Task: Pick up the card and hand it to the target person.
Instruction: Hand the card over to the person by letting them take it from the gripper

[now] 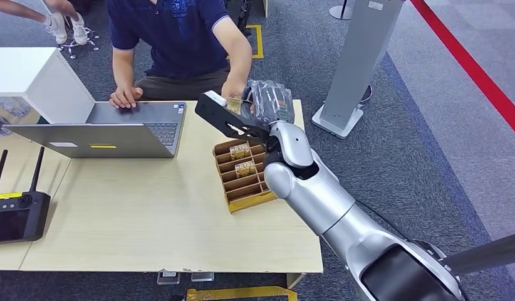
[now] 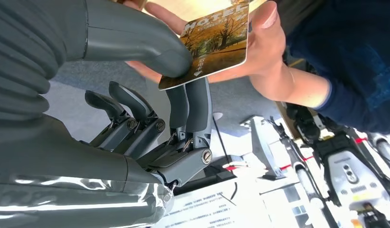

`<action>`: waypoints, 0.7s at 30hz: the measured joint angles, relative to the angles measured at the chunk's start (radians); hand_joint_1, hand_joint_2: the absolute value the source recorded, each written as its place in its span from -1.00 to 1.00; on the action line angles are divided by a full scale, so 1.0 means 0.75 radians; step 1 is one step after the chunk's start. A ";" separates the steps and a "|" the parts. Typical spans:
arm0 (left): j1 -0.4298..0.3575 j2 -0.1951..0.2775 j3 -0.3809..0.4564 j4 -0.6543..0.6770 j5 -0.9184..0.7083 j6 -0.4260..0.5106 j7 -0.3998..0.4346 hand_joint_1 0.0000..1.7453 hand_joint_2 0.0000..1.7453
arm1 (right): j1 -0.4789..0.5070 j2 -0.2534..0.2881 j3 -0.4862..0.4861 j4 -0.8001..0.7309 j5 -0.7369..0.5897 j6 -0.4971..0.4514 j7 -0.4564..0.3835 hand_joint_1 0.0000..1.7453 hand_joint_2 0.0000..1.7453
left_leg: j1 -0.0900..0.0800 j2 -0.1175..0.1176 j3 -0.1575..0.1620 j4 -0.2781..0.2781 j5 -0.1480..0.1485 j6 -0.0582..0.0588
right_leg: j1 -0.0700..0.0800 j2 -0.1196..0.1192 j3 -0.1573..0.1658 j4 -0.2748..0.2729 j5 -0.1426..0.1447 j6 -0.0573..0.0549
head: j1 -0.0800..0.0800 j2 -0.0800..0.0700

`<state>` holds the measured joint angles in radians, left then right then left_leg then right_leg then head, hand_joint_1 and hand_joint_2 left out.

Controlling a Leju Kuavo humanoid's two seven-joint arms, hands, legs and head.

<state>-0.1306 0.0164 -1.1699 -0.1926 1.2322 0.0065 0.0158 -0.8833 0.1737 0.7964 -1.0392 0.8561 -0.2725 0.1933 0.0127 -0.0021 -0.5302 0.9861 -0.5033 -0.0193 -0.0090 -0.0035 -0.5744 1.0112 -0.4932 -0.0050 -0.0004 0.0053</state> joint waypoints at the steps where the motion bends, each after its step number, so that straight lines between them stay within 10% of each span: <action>1: -0.001 0.000 -0.002 0.000 0.000 0.000 0.002 -1.00 -1.00 | -0.018 0.015 0.002 0.057 -0.001 -0.011 -0.009 1.00 1.00 | 0.000 0.000 0.000 0.000 0.000 0.000 | 0.000 0.000 0.000 0.000 0.000 0.000 | 0.000 0.000; 9: -0.003 0.000 -0.013 0.000 -0.001 0.000 0.021 -1.00 -1.00 | -0.072 0.073 0.016 0.339 0.000 -0.050 -0.025 1.00 1.00 | 0.000 0.000 0.000 0.000 0.000 0.000 | 0.000 0.000 0.000 0.000 0.000 0.000 | 0.000 0.000; 13: -0.007 0.000 -0.016 0.000 -0.016 -0.008 0.035 -1.00 -1.00 | -0.081 0.076 0.018 0.408 0.006 -0.051 -0.008 -1.00 1.00 | 0.000 0.000 0.001 0.000 0.000 0.000 | 0.000 0.000 0.000 0.000 0.000 0.000 | 0.000 0.000; 21: -0.026 0.001 -0.036 0.000 -0.032 -0.029 0.046 -1.00 -1.00 | -0.090 0.071 0.019 0.468 0.036 -0.038 0.014 -1.00 1.00 | 0.000 0.000 0.001 0.000 0.000 0.000 | 0.000 0.000 0.000 0.000 0.000 0.000 | 0.000 0.000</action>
<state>-0.1501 0.0168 -1.1970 -0.1926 1.2079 -0.0150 0.0504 -0.9511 0.2266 0.8106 -0.6885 0.8832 -0.3007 0.2035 0.0127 -0.0019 -0.5291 0.9863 -0.5032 -0.0194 -0.0090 -0.0031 -0.5745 1.0110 -0.4932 -0.0050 -0.0004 0.0053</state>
